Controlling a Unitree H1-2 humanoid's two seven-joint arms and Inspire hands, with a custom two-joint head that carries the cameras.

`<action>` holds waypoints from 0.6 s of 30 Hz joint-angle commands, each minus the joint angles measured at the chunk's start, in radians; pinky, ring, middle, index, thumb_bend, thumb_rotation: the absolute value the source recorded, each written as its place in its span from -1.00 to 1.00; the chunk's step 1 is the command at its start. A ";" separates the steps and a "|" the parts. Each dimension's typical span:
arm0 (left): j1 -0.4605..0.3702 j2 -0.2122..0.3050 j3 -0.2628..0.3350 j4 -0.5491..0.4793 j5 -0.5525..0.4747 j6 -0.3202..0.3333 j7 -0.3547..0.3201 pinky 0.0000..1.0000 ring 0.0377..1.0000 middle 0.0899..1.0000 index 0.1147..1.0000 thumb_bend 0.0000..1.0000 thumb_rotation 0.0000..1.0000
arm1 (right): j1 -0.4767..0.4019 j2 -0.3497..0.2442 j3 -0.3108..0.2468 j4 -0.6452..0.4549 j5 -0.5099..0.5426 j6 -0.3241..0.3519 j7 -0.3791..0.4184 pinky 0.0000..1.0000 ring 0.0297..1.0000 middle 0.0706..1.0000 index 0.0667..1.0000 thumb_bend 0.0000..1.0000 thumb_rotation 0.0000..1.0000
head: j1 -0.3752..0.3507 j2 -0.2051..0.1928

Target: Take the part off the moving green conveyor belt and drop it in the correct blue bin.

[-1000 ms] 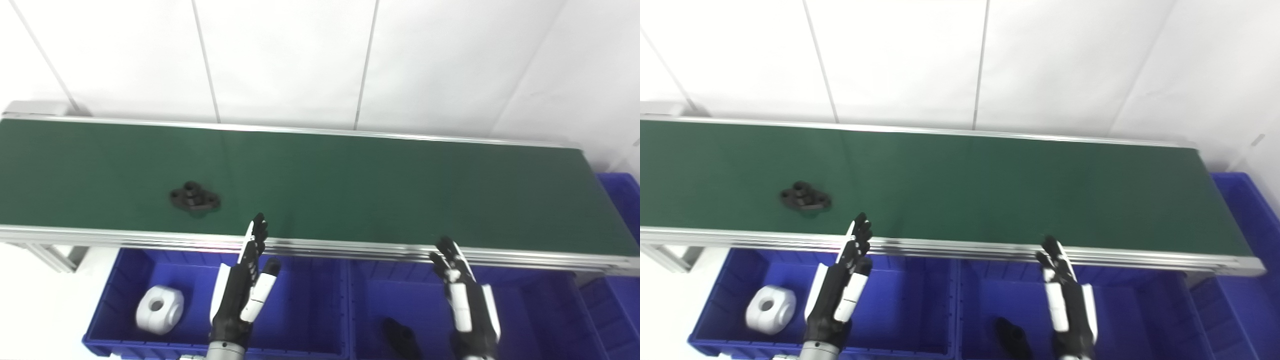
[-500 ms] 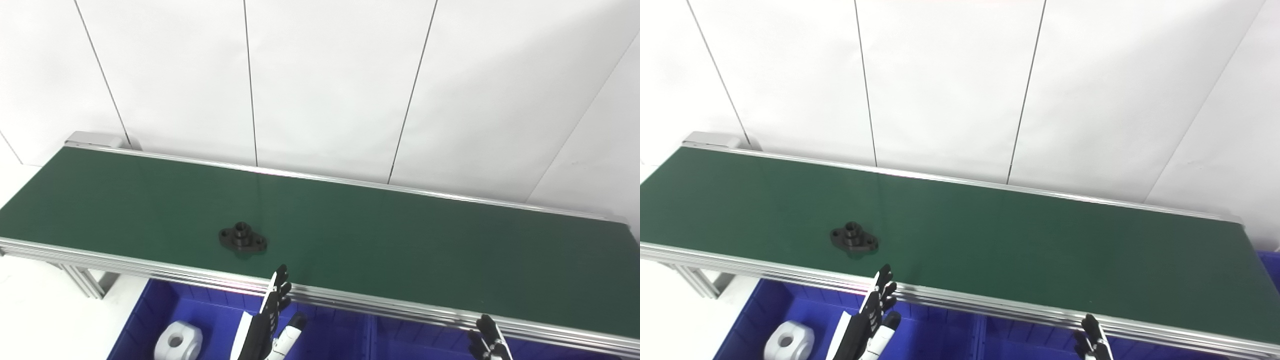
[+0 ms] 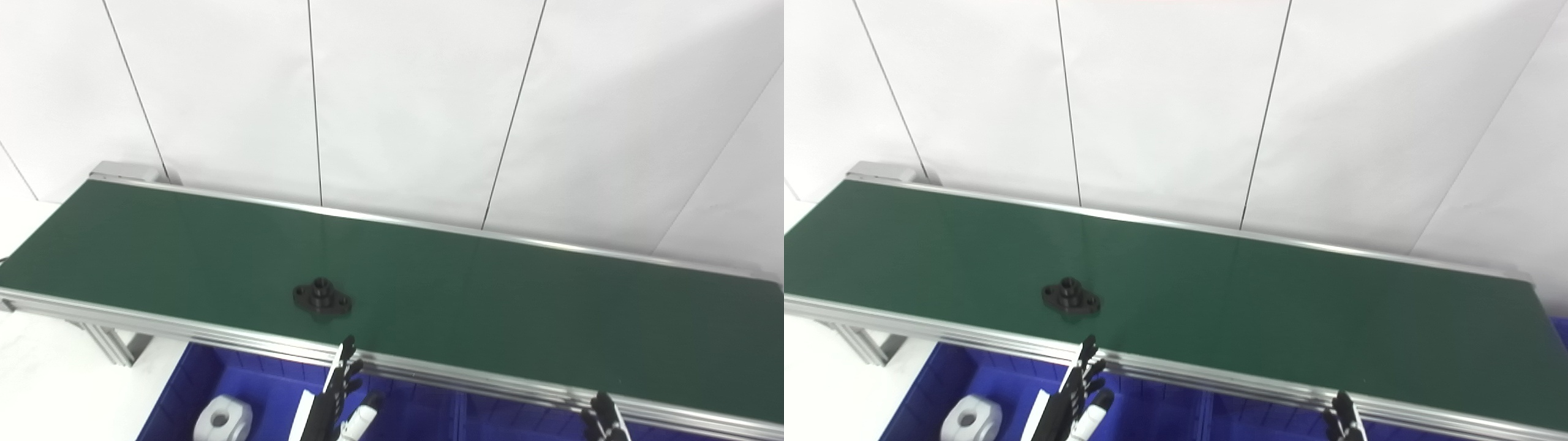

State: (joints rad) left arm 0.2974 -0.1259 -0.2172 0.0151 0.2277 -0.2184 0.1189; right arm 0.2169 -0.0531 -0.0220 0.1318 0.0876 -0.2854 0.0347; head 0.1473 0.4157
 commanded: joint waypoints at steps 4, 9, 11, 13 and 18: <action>0.007 -0.047 -0.047 0.006 0.024 -0.038 0.005 0.74 0.85 1.00 1.00 -0.01 0.60 | -0.015 -0.005 -0.003 -0.017 -0.009 -0.071 0.011 0.89 0.84 0.91 0.92 0.40 0.95 | 0.000 0.001; 0.007 -0.049 -0.049 0.014 0.018 -0.042 0.002 0.74 0.86 1.00 1.00 0.02 0.55 | -0.020 -0.032 0.009 -0.025 -0.061 -0.086 0.017 0.94 0.88 0.94 0.94 0.41 0.74 | -0.011 0.008; 0.000 -0.046 -0.047 0.020 0.016 -0.042 -0.001 0.74 0.87 1.00 1.00 0.04 0.56 | -0.027 -0.049 0.014 -0.051 -0.140 -0.104 -0.003 0.86 0.83 0.92 0.92 0.51 0.56 | -0.025 0.011; -0.005 -0.044 -0.046 0.025 0.013 -0.043 -0.002 0.74 0.87 1.00 1.00 0.07 0.60 | -0.033 -0.055 0.017 -0.069 -0.189 -0.116 -0.020 0.78 0.79 0.85 0.87 0.58 0.44 | -0.031 0.013; -0.015 -0.040 -0.042 0.020 0.015 -0.038 -0.003 0.74 0.85 1.00 1.00 0.11 0.67 | -0.081 -0.068 0.048 -0.149 -0.399 -0.071 -0.067 0.60 0.69 0.75 0.77 0.74 0.24 | -0.063 0.030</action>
State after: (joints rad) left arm 0.2943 -0.1212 -0.2200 0.0496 0.2348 -0.2196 0.1174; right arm 0.1722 -0.1198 0.0136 0.0288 -0.2518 -0.3360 -0.0164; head 0.0829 0.4448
